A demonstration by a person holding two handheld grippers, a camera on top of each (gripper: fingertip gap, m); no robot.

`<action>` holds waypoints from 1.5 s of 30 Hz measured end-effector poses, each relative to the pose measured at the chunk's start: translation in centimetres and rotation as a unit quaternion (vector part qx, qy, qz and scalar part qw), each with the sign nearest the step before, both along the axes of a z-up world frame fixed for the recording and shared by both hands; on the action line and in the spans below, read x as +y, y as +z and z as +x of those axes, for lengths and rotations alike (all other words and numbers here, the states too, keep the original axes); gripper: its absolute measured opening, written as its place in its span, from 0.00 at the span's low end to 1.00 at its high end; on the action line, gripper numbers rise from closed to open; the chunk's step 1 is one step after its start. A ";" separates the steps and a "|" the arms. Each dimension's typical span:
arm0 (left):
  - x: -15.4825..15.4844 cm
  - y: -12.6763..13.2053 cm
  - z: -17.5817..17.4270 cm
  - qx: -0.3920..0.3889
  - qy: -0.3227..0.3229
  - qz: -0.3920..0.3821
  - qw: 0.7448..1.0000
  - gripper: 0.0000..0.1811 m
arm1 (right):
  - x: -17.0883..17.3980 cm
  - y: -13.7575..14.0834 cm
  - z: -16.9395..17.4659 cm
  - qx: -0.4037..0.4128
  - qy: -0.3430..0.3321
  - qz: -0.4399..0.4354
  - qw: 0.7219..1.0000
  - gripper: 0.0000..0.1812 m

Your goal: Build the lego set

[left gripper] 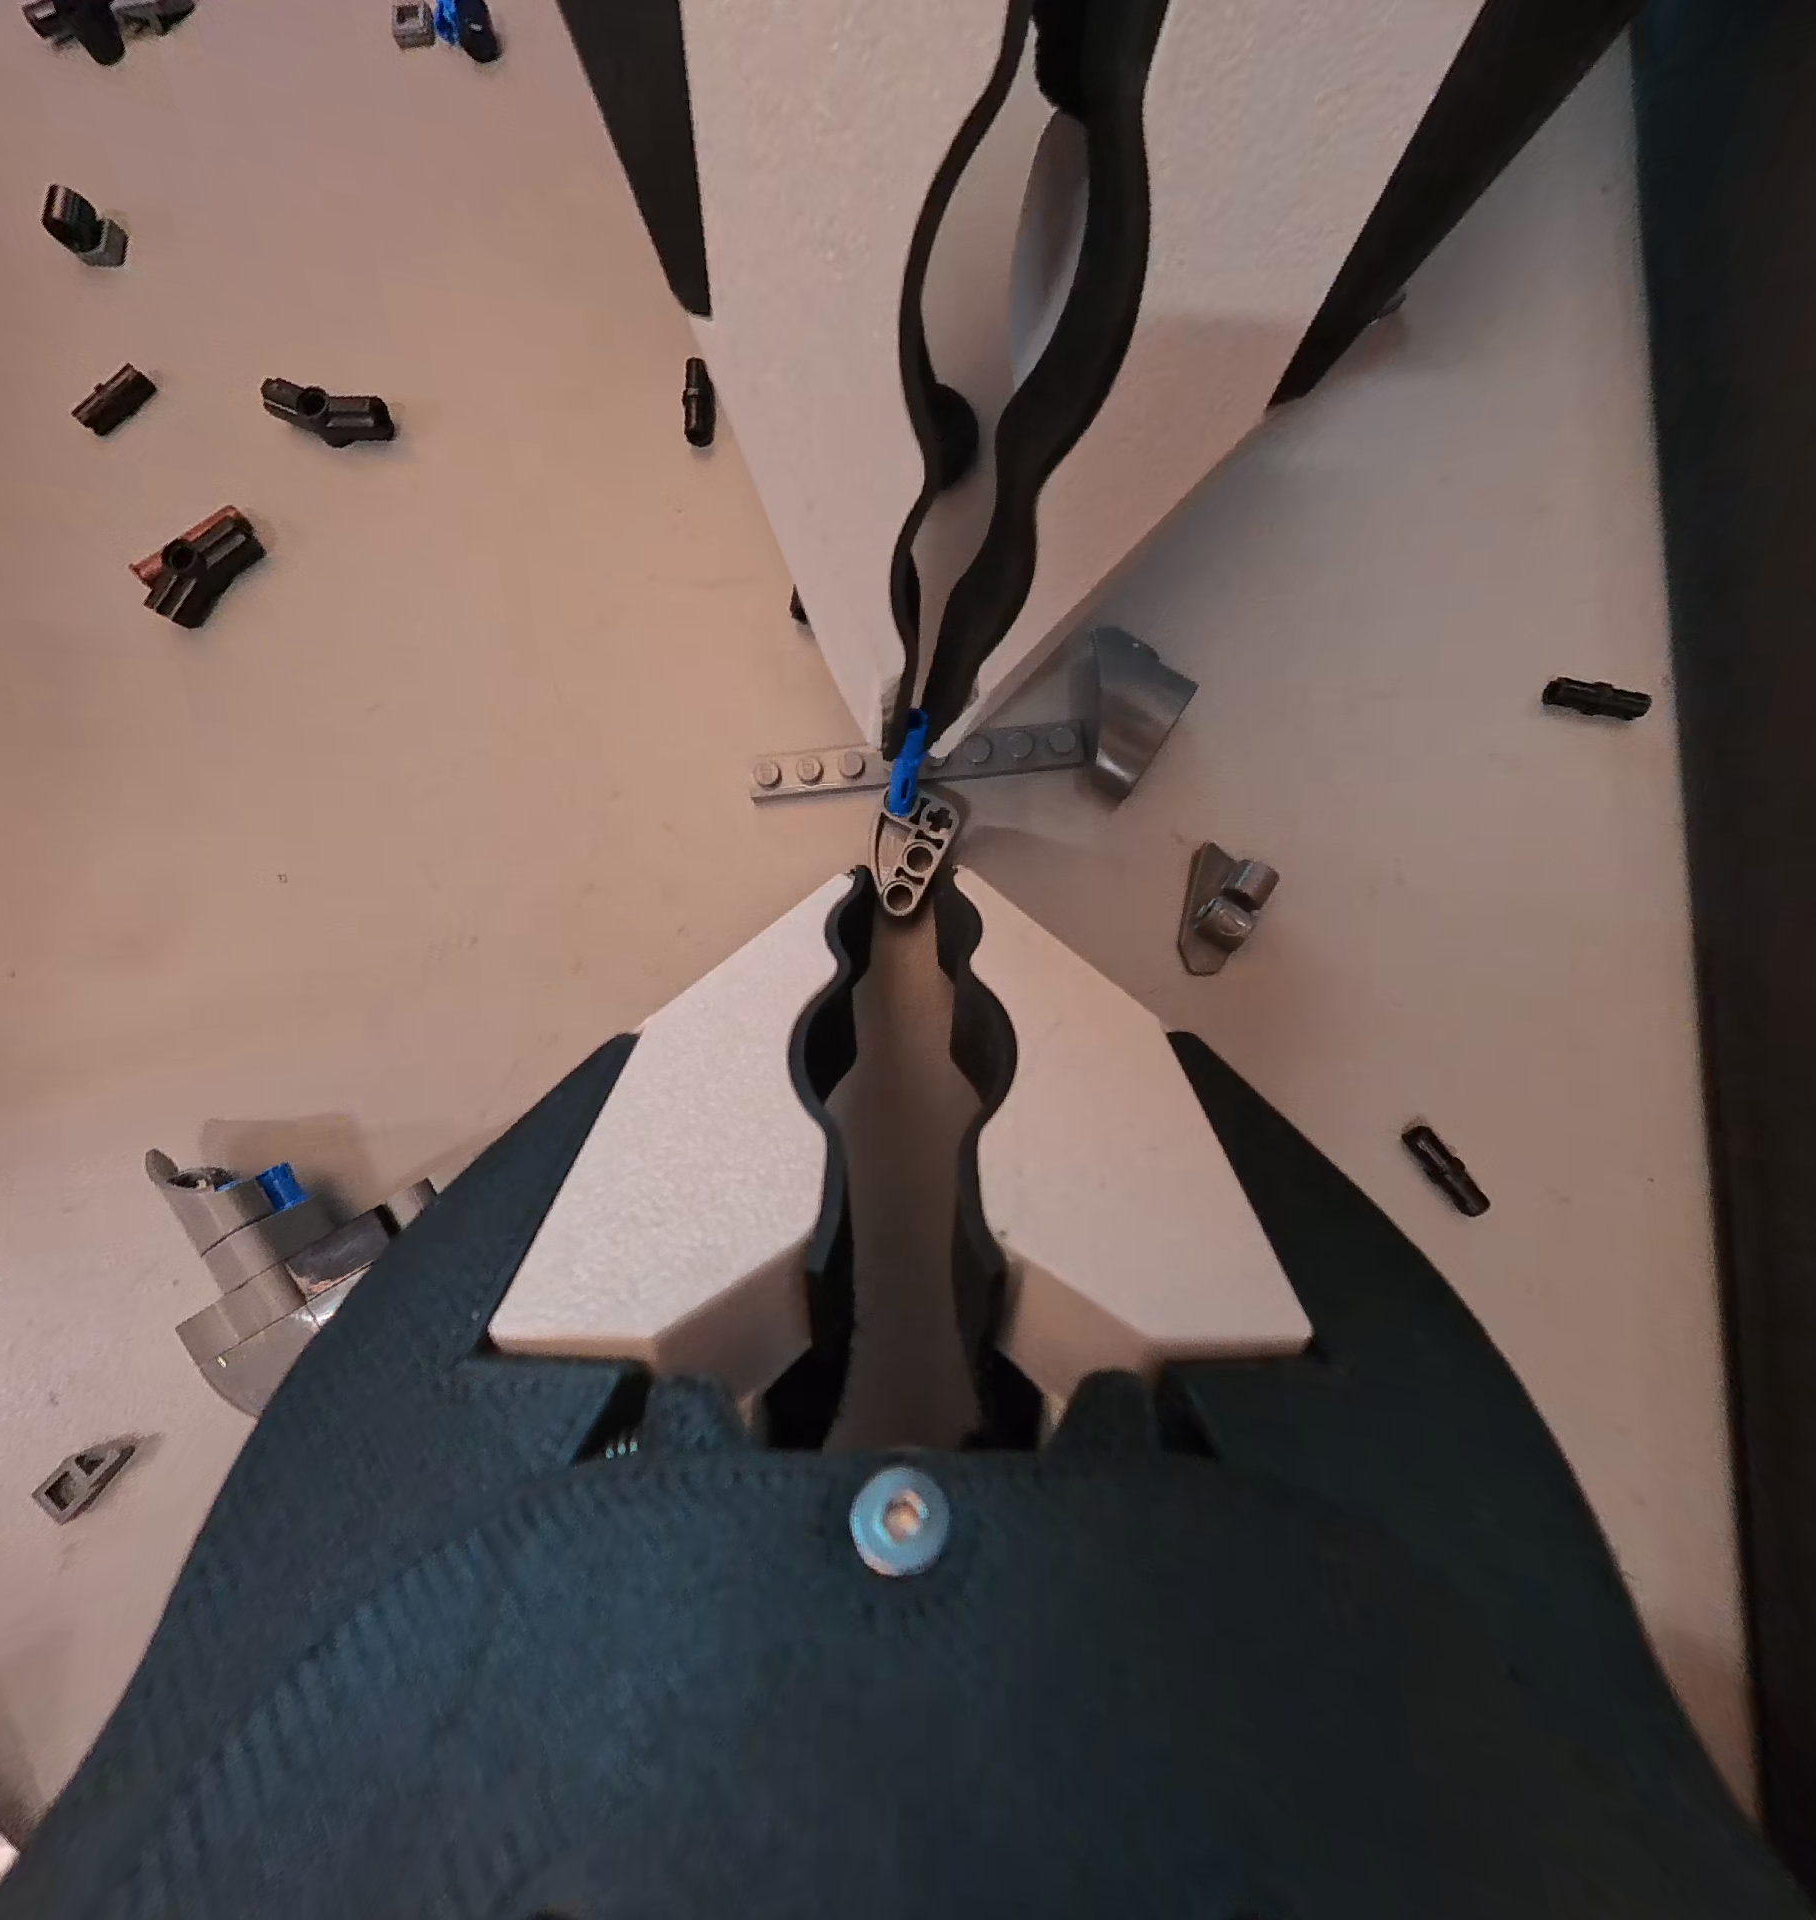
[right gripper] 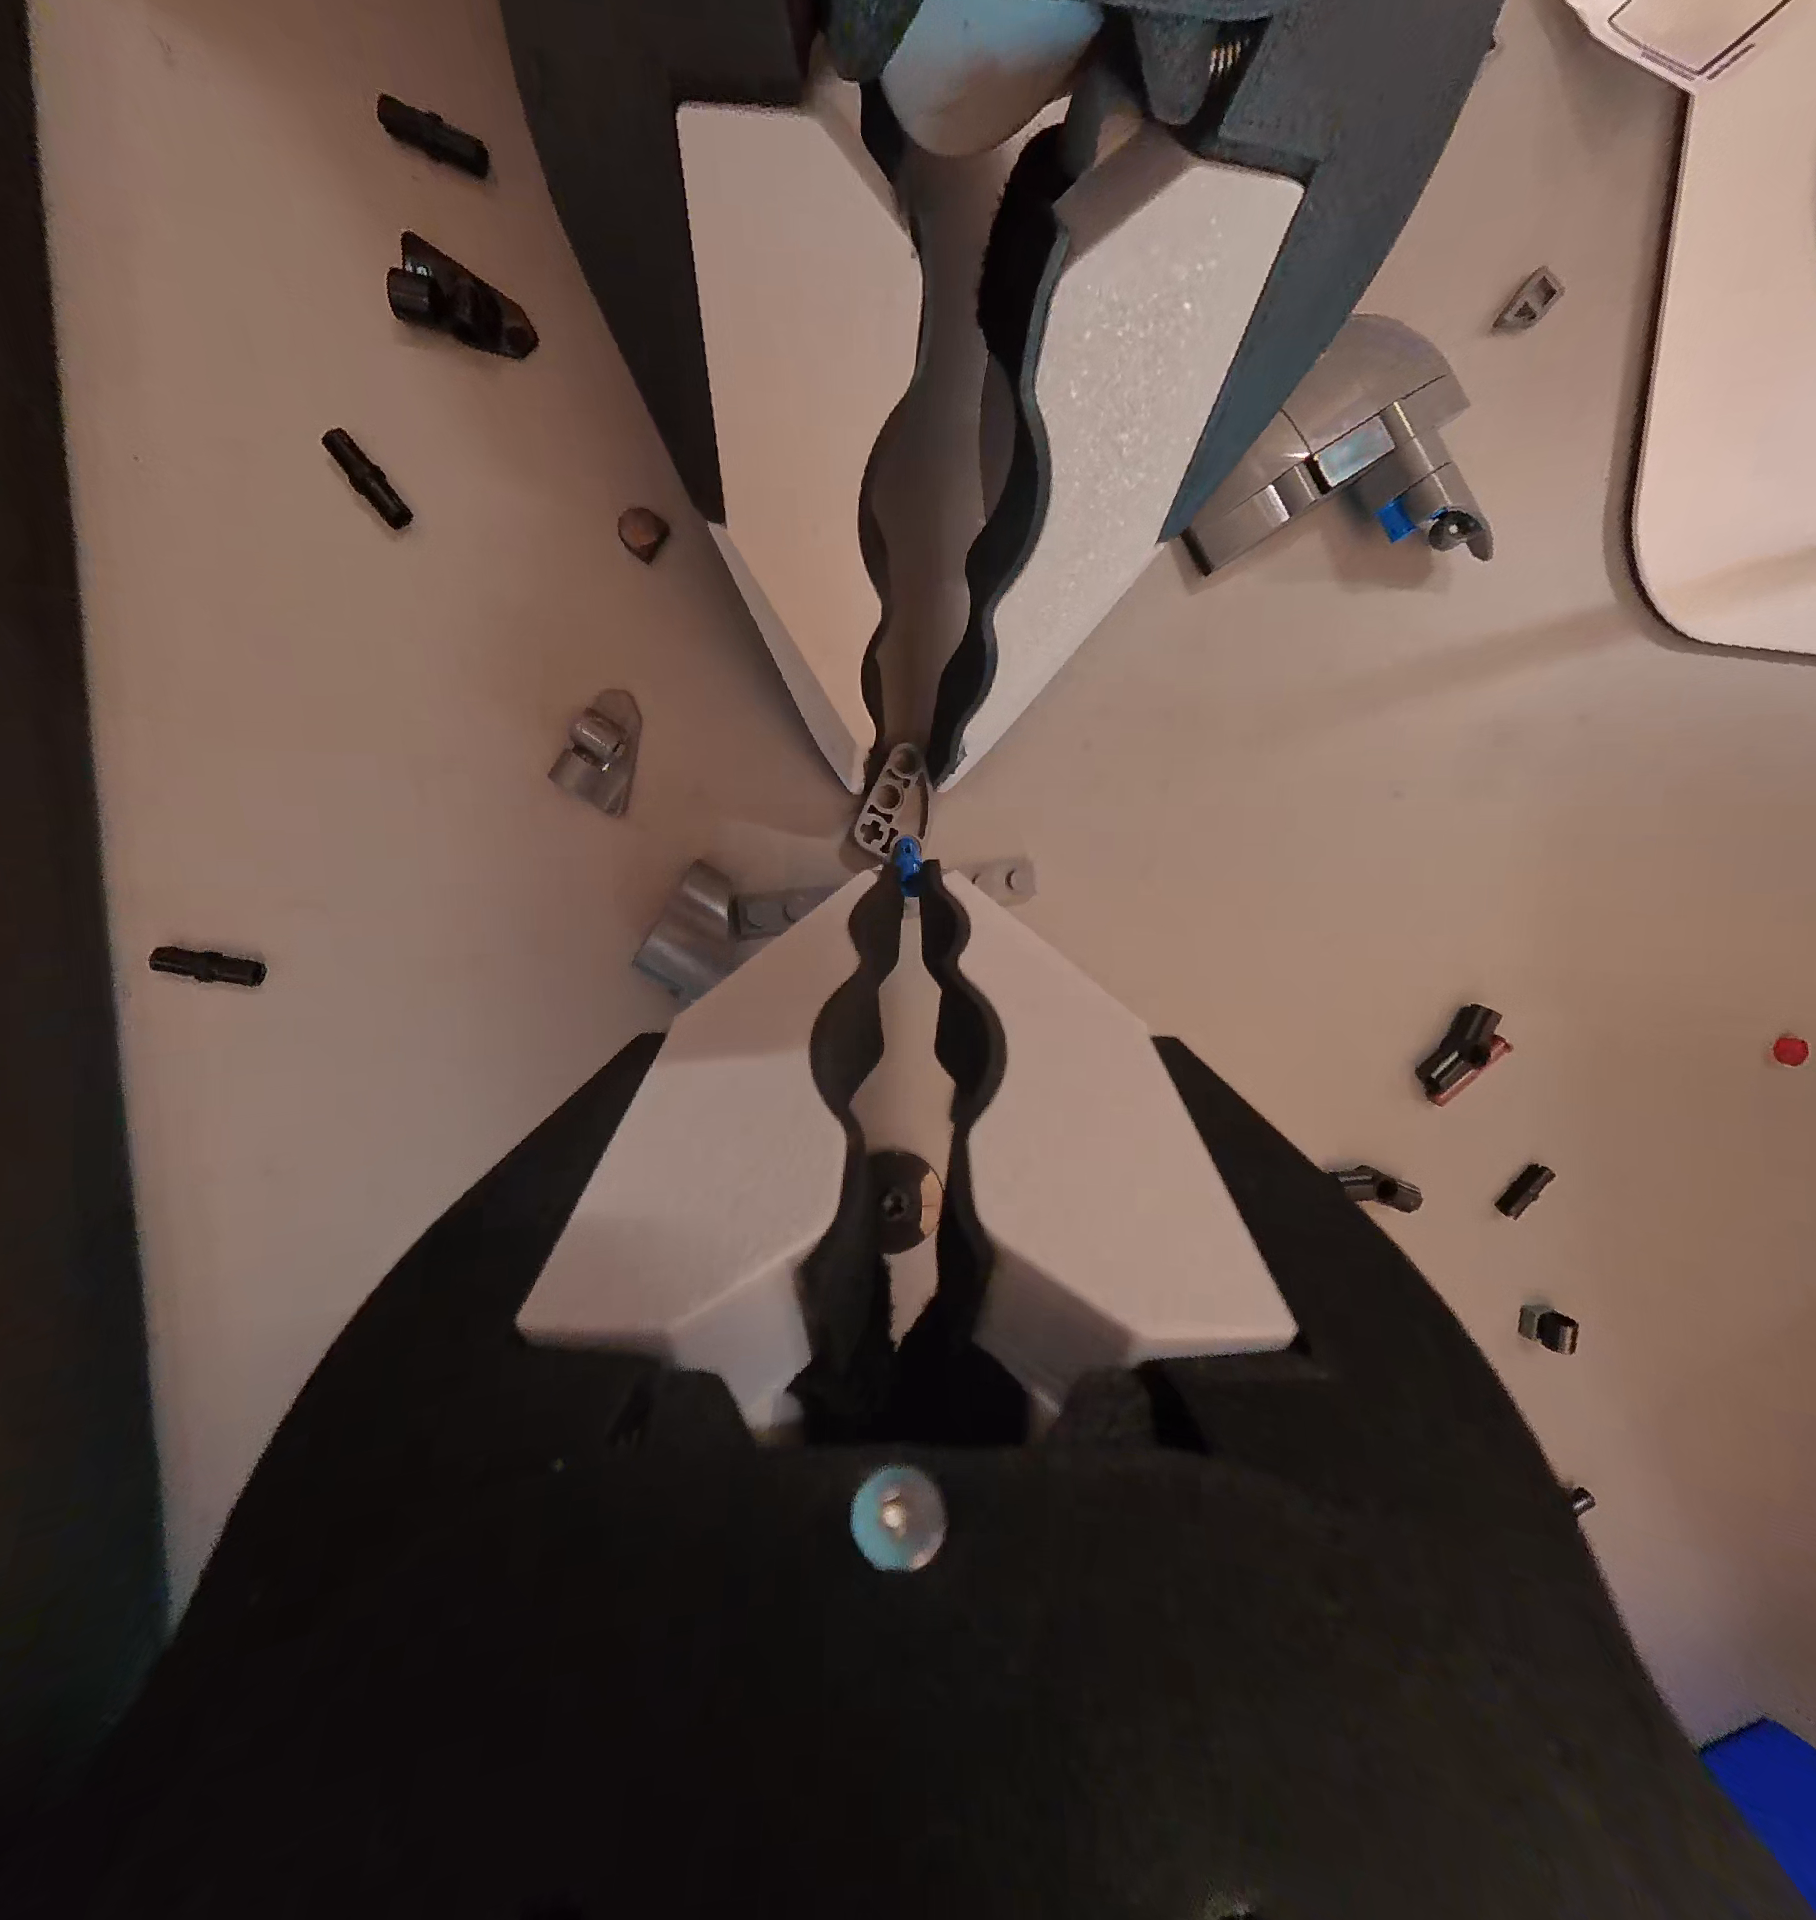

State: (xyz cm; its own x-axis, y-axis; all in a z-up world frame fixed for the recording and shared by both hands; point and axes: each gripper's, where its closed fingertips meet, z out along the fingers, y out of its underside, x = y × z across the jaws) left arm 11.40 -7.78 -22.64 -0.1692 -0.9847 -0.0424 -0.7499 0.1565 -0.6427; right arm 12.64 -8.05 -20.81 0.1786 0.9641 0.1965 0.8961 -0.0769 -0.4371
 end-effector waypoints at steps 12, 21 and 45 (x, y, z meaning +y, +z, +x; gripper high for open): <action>0.0 0.0 0.0 0.002 -0.001 0.003 1.000 0.05 | 0.1 -0.1 -0.1 -0.026 0.017 -0.012 0.999 0.01; 0.0 -0.1 0.0 0.001 -0.001 0.005 1.000 0.05 | 0.2 -0.2 -0.1 -0.037 0.024 -0.021 0.999 0.01; -0.3 2.5 0.5 -0.060 -0.004 0.009 0.998 0.08 | 0.4 -0.6 0.5 0.007 0.005 -0.031 0.999 0.01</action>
